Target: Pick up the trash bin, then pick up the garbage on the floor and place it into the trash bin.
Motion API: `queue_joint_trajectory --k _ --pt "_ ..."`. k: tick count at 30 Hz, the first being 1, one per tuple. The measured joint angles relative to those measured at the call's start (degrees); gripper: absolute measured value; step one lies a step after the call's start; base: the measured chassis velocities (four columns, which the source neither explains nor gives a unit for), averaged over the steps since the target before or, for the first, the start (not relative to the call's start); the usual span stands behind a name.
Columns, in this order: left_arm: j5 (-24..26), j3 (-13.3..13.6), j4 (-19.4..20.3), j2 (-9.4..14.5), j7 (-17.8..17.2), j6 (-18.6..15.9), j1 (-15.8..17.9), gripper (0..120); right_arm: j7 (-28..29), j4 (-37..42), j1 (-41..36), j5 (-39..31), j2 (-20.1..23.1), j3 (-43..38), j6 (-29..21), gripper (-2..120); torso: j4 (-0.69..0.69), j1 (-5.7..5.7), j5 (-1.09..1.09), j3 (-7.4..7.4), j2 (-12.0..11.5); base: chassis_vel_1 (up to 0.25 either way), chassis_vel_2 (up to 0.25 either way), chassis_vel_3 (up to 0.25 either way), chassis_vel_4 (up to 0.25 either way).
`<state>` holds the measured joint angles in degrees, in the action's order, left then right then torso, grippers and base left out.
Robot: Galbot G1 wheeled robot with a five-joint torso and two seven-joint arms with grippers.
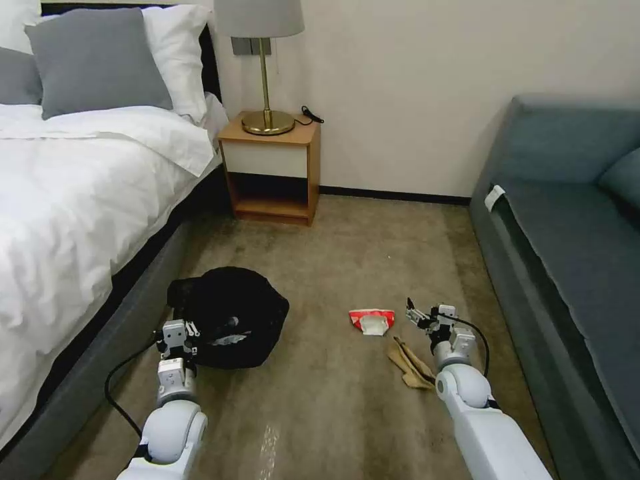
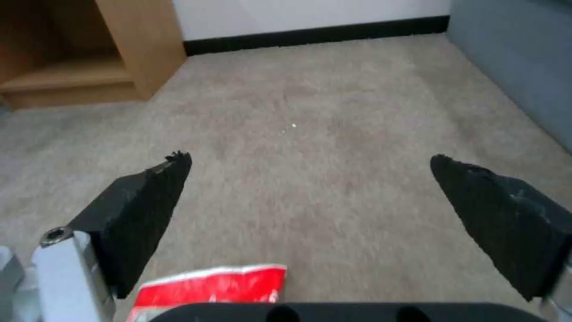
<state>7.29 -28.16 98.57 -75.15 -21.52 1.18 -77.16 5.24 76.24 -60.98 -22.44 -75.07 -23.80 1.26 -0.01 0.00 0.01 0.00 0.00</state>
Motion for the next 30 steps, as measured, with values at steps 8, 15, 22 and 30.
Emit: queue_joint_trajectory --k 8,15,22,30 --pt "0.5 0.1 -0.5 0.2 0.3 0.3 0.4 3 -0.1 -0.6 0.0 1.1 -0.3 0.0 0.7 100 0.0 0.0 -0.01 0.0 0.0 -0.173 0.164 0.167 -0.179" --pt "1.1 0.2 0.5 0.3 0.6 0.9 -0.4 3 -0.2 -0.7 -0.6 2.1 -0.4 -0.2 1.3 100 0.01 0.0 0.0 0.0 0.0 -0.171 0.174 0.161 -0.167" --pt "1.6 0.3 0.5 0.4 1.1 2.2 -1.1 3 -0.2 -1.1 -0.6 2.4 -0.1 -0.1 1.3 100 0.0 0.0 -0.02 0.0 0.0 -0.072 0.049 0.074 -0.049" --pt "2.7 0.2 0.3 1.1 1.5 2.9 -1.2 3 -0.1 -3.1 1.4 2.8 1.7 2.7 -1.2 100 0.01 0.0 -0.01 0.0 0.0 0.0 0.0 0.0 0.0"
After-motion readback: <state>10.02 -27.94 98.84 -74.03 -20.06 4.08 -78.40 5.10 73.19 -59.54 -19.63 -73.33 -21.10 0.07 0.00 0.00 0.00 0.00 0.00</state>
